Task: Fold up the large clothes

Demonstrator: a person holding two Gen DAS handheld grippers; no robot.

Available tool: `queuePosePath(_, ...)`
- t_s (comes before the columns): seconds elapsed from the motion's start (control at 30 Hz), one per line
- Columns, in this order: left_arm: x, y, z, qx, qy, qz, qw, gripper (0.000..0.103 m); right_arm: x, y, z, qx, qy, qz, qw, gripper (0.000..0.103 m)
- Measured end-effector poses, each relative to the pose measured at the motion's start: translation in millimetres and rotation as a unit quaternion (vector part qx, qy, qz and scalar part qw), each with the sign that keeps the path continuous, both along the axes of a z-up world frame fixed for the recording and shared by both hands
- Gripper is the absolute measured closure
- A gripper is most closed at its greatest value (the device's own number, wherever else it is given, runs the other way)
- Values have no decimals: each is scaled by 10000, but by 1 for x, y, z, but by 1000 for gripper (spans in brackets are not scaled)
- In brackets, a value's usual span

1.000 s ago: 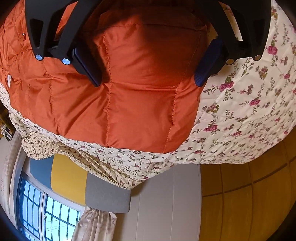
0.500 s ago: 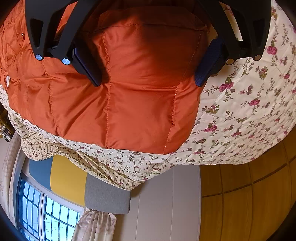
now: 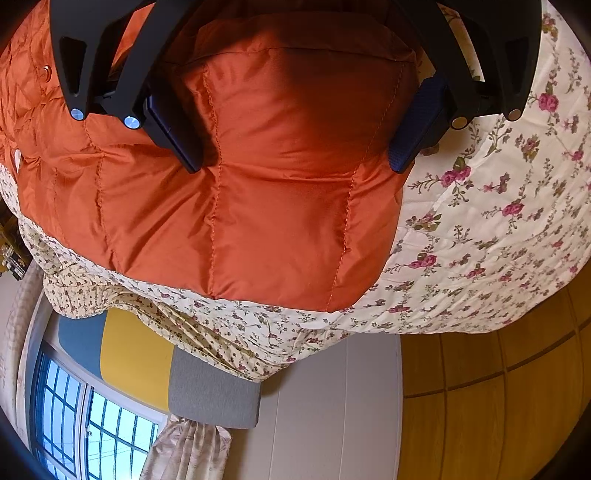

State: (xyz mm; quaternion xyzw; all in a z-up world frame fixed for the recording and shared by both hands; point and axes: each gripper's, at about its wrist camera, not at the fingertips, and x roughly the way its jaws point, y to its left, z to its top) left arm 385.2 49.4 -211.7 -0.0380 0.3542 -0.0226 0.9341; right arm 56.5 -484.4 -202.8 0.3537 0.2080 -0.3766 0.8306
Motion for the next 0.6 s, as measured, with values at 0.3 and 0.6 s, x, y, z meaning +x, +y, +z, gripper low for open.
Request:
queuePosePath(0.3,0,2,-1,-31,-1,-3,10000,3,65,93,34,-1453,278,1077,9831,83)
queuePosePath(0.6,-1,2,-1,-56,3,-7,10000,3,135,205,37,-2726,279,2442,9302,87)
